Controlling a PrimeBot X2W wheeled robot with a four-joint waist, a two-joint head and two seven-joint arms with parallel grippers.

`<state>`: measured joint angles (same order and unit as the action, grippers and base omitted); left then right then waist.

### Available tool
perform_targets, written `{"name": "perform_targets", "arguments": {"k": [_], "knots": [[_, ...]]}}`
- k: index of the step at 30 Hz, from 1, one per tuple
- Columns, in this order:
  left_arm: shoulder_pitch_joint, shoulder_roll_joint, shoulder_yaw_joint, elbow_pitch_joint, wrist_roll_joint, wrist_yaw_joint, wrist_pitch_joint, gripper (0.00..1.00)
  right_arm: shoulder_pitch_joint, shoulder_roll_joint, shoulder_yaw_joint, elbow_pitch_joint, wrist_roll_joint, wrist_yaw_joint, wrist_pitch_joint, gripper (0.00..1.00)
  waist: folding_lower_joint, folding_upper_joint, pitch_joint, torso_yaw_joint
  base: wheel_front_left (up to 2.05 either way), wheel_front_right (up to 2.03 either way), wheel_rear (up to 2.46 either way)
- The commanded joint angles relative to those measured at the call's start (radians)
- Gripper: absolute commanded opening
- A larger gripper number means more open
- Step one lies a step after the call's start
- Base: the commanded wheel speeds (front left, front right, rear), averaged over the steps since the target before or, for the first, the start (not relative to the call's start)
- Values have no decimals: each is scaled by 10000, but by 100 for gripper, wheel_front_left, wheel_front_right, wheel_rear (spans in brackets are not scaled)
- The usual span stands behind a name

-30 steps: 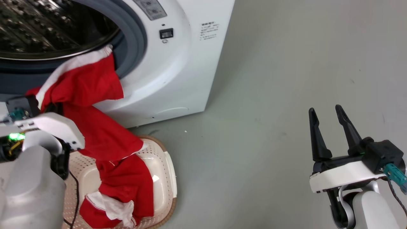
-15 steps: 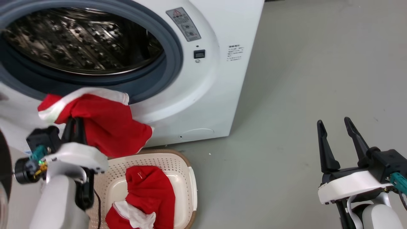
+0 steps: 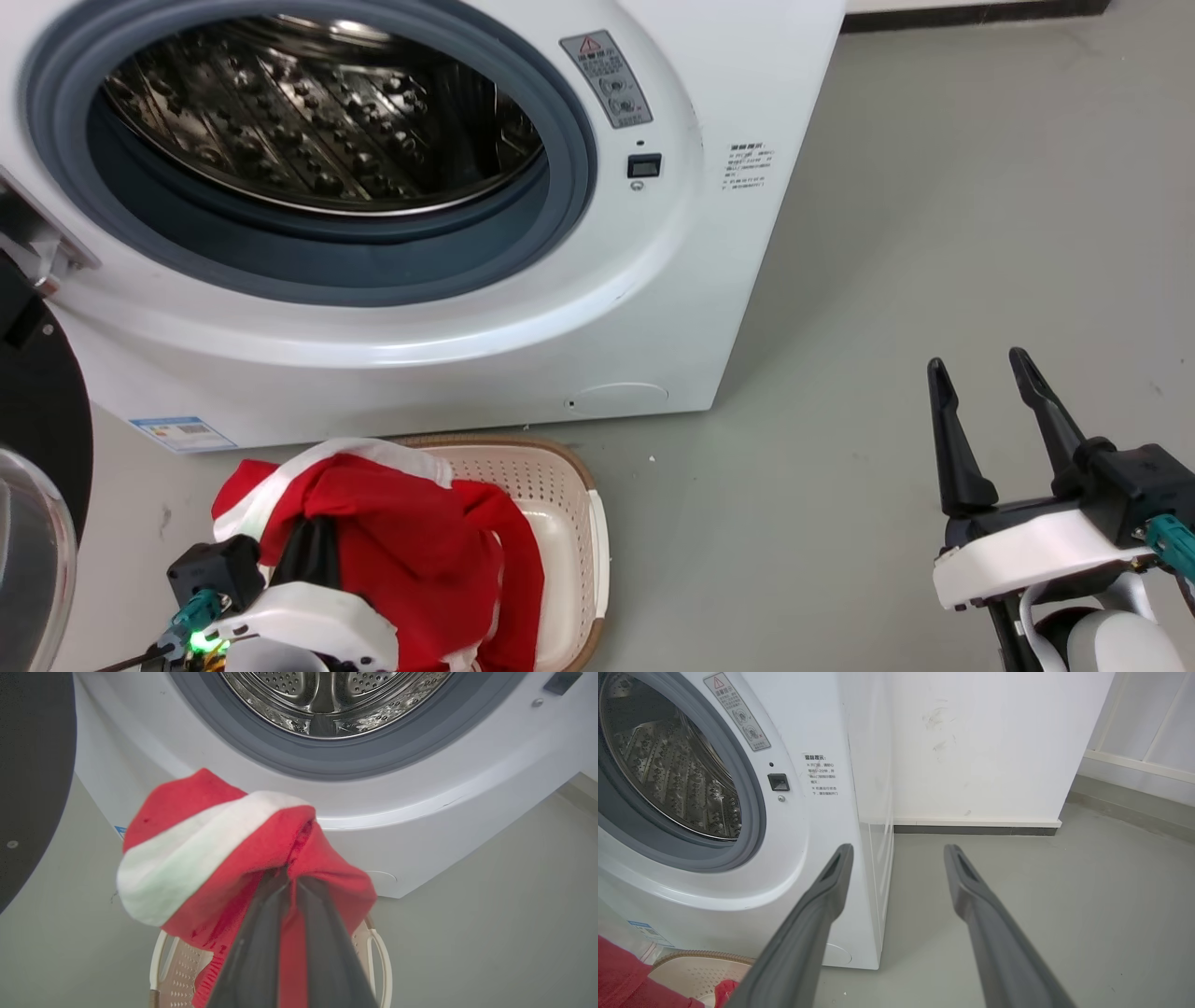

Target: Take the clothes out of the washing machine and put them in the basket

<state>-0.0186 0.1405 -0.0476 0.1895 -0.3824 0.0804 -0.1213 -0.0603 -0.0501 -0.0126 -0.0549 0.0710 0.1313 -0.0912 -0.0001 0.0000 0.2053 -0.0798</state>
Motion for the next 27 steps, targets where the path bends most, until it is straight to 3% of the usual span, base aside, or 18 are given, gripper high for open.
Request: {"name": "perform_targets", "arguments": {"k": [1, 9, 27], "knots": [[6, -35, 99, 164, -97, 81, -104, 0, -105, -2, 46, -97, -48, -10, -4, 100, 1, 0, 214, -24, 0, 0, 0], [-912, -187, 367, 2373, -447, -90, -915, 0, -532, -2, 302, -396, 1, -11, -27, 100, 1, 0, 1431, -549, 0, 0, 0], [-4541, 350, 502, 7475, -351, -778, -1433, 0, -1623, -1, 535, -141, 383, -11, -675, 100, 1, 0, 4186, -1684, 0, 0, 0]]}}
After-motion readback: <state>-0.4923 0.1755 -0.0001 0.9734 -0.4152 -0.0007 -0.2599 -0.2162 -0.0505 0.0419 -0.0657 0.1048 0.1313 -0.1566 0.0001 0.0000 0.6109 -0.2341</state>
